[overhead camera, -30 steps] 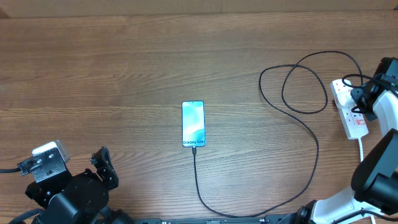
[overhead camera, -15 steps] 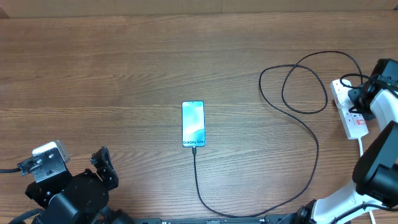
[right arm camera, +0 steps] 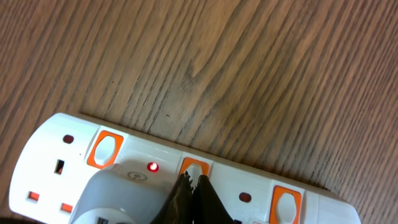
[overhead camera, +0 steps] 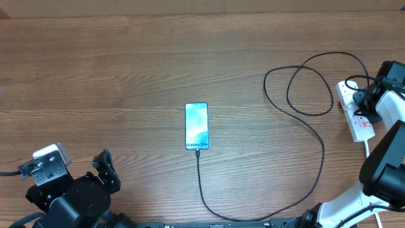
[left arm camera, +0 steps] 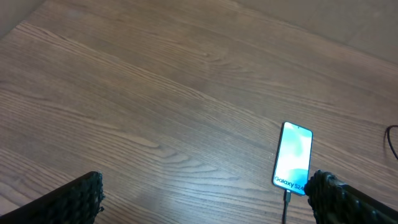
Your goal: Plug charger to phone and switch on socket
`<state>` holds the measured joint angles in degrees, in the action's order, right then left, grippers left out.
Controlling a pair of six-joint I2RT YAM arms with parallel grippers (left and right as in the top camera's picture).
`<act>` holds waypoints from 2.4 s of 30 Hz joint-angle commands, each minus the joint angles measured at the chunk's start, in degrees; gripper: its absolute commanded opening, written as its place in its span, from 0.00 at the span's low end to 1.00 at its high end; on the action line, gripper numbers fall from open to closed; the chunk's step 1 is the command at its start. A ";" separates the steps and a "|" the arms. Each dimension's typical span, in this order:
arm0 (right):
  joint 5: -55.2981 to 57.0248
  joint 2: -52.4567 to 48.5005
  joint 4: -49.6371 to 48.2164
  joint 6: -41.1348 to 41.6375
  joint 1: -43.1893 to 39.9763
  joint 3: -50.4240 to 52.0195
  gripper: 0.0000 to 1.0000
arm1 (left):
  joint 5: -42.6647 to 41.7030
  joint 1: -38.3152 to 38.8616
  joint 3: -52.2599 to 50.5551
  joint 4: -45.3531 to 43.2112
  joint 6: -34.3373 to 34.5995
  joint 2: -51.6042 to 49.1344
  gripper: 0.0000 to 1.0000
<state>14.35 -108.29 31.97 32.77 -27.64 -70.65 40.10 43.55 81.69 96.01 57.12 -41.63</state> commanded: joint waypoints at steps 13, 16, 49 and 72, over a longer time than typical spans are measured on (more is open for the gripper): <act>-4.15 -3.69 1.25 -3.23 1.20 -0.96 0.04 | 0.33 0.57 -0.28 0.31 1.60 -0.04 1.00; -4.17 -3.58 3.63 -3.23 1.44 -0.96 0.04 | 0.31 0.57 -0.28 0.31 1.60 -0.04 1.00; -20.44 36.85 12.83 -2.89 12.98 -1.01 0.04 | 0.31 -22.18 -0.28 0.22 1.60 0.66 1.00; -24.83 56.46 1.05 -3.21 22.05 -1.01 0.04 | 0.33 -36.89 -0.28 0.24 1.60 35.12 1.00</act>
<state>-7.68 -53.41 33.80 29.95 -5.89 -71.48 39.70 7.07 81.62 96.25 57.54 -9.74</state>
